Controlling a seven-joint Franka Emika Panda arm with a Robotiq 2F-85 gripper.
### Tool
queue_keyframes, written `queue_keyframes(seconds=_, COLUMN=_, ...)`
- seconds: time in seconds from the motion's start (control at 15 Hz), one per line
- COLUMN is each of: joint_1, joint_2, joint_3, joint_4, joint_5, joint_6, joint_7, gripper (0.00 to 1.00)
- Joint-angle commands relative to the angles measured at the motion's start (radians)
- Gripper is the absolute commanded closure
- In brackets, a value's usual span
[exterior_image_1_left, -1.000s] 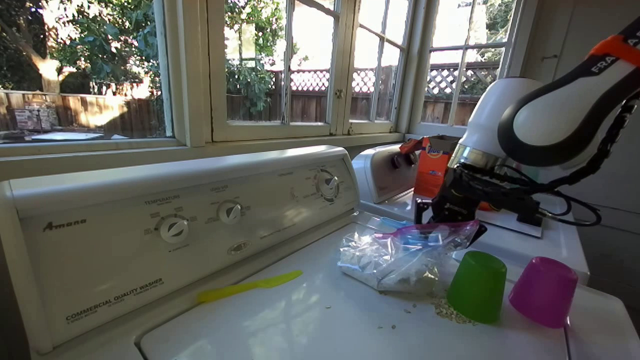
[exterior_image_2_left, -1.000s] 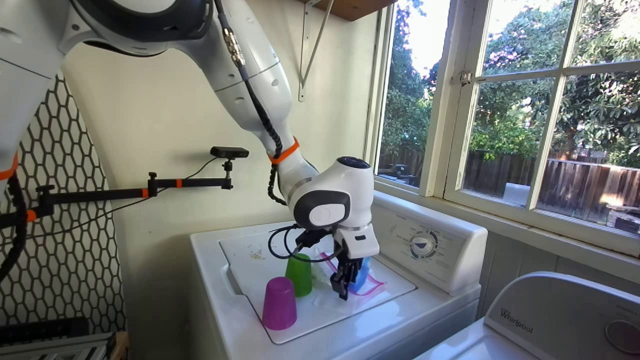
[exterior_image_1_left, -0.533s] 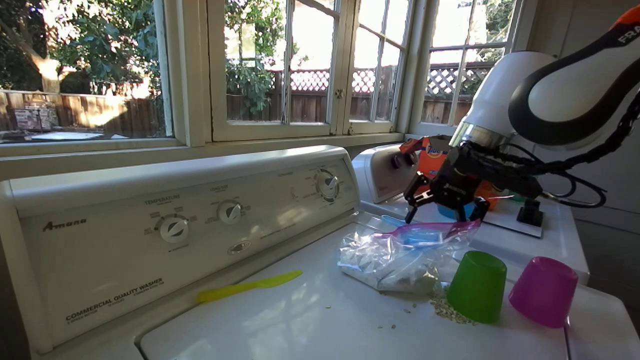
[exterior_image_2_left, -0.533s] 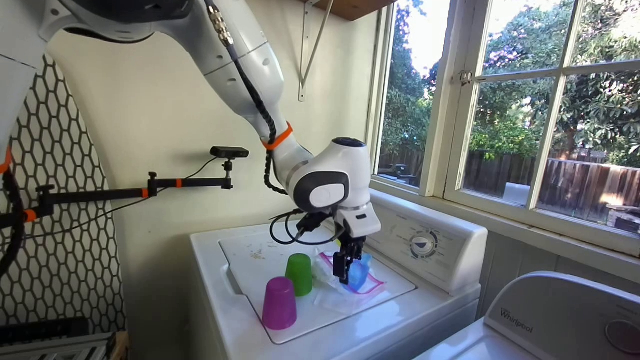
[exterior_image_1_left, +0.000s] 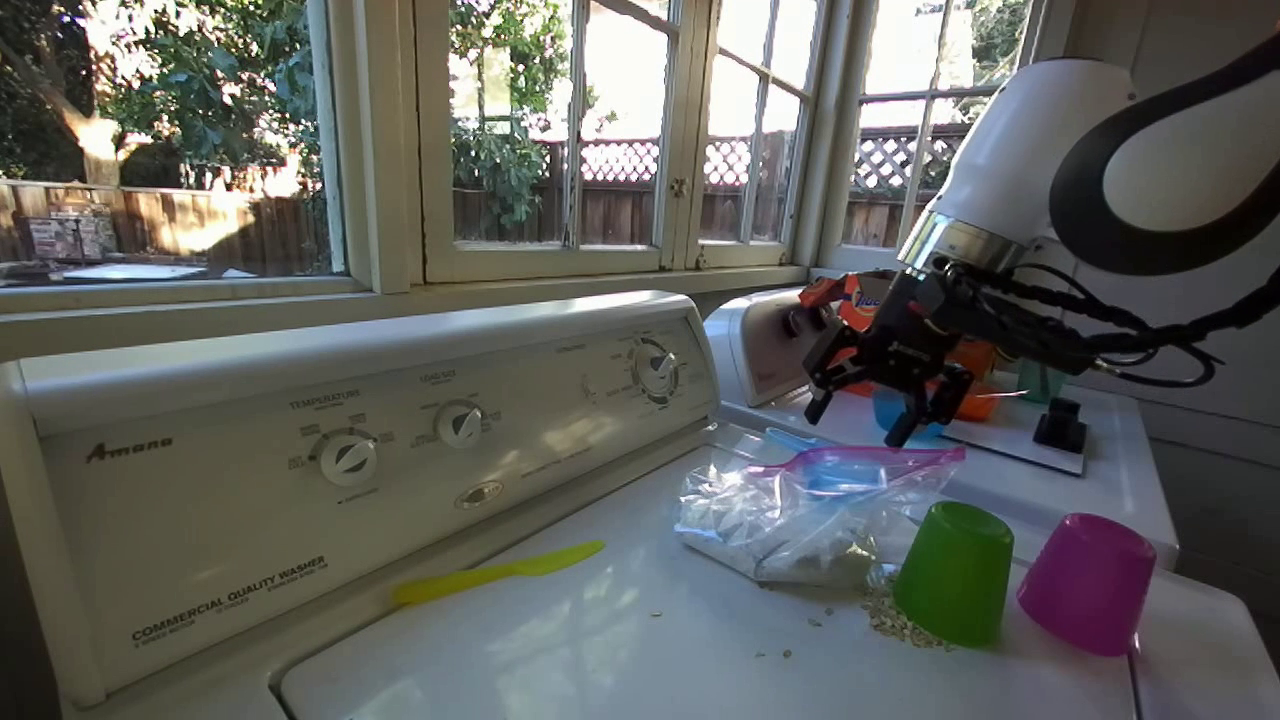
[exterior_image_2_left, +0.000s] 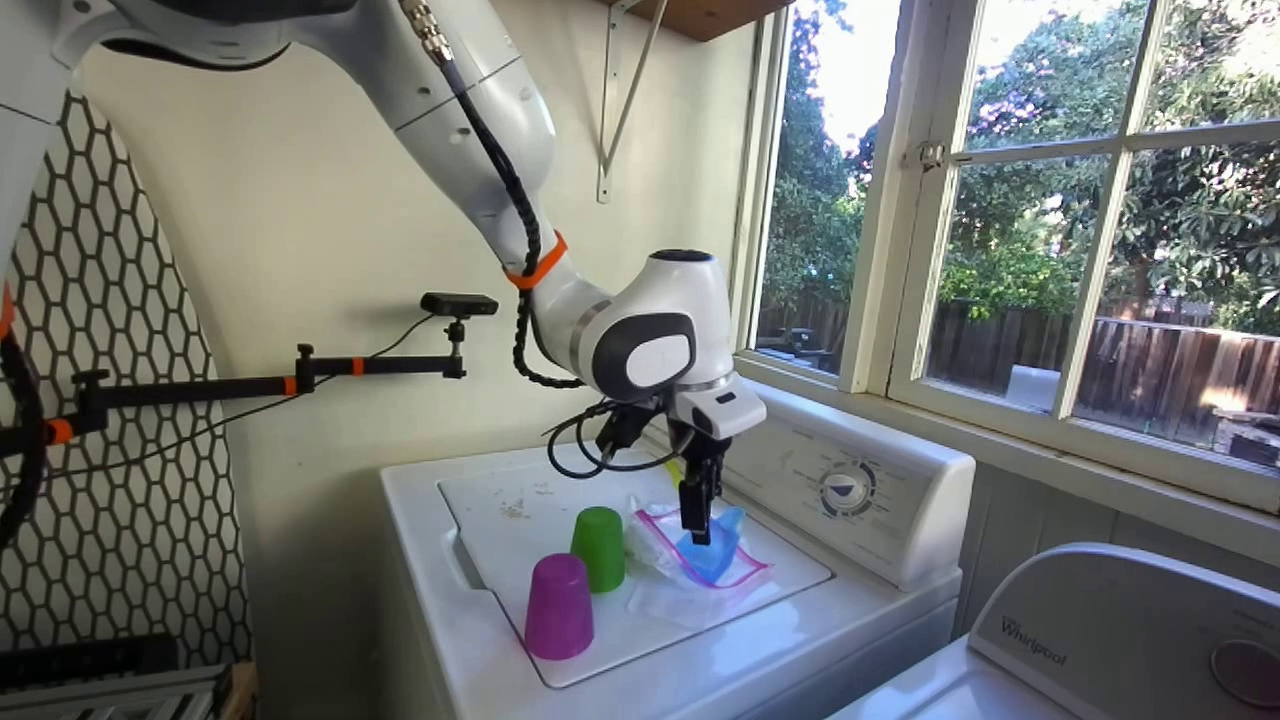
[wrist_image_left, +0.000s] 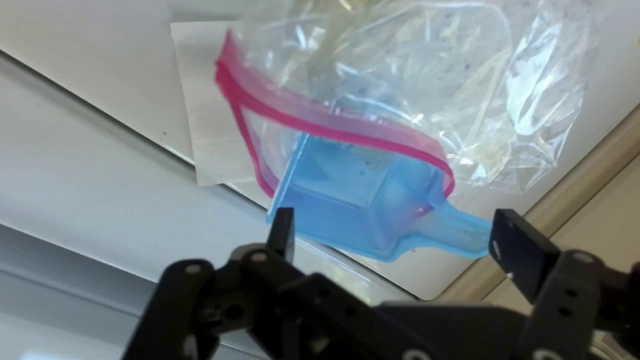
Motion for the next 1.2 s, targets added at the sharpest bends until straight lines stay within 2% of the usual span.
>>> queue_keyframes(seconds=0.0, joint_1=0.015, joint_2=-0.022, joint_3=-0.003, joint_4=-0.017, joint_5=-0.072, joint_6=0.025, joint_7=-0.038, gripper=0.0)
queue_keyframes(seconds=0.53, joint_1=0.046, joint_2=0.021, joint_3=-0.047, joint_4=0.004, joint_5=-0.309, joint_6=0.111, joint_7=-0.177, gripper=0.0)
queue_keyframes(seconds=0.8, joint_1=0.052, joint_2=0.054, joint_3=-0.047, joint_4=0.008, joint_5=-0.383, joint_6=0.198, joint_7=-0.212, gripper=0.0)
queue_keyframes(seconds=1.13, joint_1=0.097, joint_2=0.084, joint_3=-0.095, joint_4=0.03, joint_5=-0.497, joint_6=0.225, joint_7=-0.204, gripper=0.0)
